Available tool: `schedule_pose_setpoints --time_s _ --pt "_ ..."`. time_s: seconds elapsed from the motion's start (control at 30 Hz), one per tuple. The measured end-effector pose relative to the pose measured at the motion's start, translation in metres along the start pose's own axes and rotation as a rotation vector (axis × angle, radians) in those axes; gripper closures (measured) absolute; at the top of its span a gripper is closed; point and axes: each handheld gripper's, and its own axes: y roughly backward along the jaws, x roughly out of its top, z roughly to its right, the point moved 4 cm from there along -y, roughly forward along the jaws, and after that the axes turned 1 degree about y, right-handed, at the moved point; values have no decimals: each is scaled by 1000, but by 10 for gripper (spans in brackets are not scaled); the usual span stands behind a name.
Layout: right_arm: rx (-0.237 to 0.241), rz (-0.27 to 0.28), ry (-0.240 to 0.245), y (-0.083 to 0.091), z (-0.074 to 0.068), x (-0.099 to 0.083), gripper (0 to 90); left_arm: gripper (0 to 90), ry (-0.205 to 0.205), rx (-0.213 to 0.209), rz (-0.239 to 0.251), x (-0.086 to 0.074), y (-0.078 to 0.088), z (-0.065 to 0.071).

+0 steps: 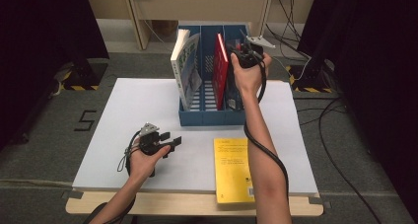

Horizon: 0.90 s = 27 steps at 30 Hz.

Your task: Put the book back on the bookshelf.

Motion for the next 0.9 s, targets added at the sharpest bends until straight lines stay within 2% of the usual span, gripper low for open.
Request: schedule_pose_setpoints --time_s 0.2,0.4,0.5,0.7,0.9 --pt "10 -49 7 -2 -1 2 538 394 0 -2 1 0 0 0" --pt "16 -131 18 -4 -3 6 493 394 0 1 -3 -1 -1 0" --pt "13 -169 10 -6 -3 7 506 393 -1 1 -3 -1 -1 0" --pt "9 -195 -23 -7 -1 11 550 392 0 1 -2 0 -1 0" --pt "1 -243 -24 -10 1 12 598 392 -1 -3 -1 0 -2 1"
